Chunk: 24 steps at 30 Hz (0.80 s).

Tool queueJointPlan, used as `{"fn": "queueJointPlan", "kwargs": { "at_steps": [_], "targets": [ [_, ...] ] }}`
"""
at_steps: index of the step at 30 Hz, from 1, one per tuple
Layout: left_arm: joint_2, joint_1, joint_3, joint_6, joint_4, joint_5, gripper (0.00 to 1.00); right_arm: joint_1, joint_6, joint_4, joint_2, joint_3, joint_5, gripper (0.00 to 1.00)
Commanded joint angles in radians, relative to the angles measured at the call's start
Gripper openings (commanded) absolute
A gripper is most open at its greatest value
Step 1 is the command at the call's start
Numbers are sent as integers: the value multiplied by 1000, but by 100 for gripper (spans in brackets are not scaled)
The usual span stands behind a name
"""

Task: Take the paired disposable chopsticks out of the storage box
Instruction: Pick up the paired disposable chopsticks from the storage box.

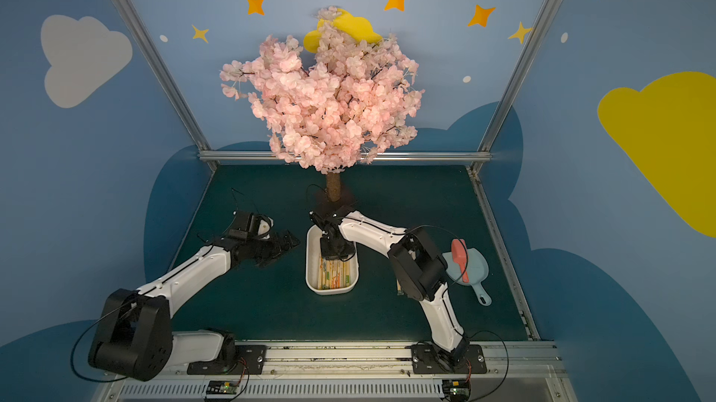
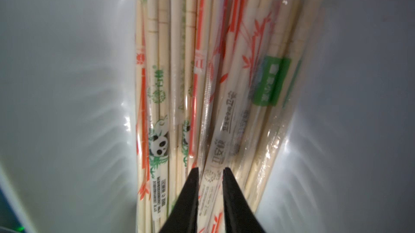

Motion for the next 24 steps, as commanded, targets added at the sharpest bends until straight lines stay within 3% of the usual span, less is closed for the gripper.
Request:
{"fn": "queueJointPlan", "kwargs": {
  "at_steps": [1, 11, 24],
  "targets": [
    [-22, 6, -16, 16, -18, 10, 100, -6, 2, -22, 27, 18, 7, 23],
    [-26, 6, -18, 13, -16, 9, 100, -10, -5, -21, 45, 24, 1, 22],
    [-34, 5, -18, 9, -20, 13, 100, -13, -13, -21, -20, -6, -16, 11]
  ]
}}
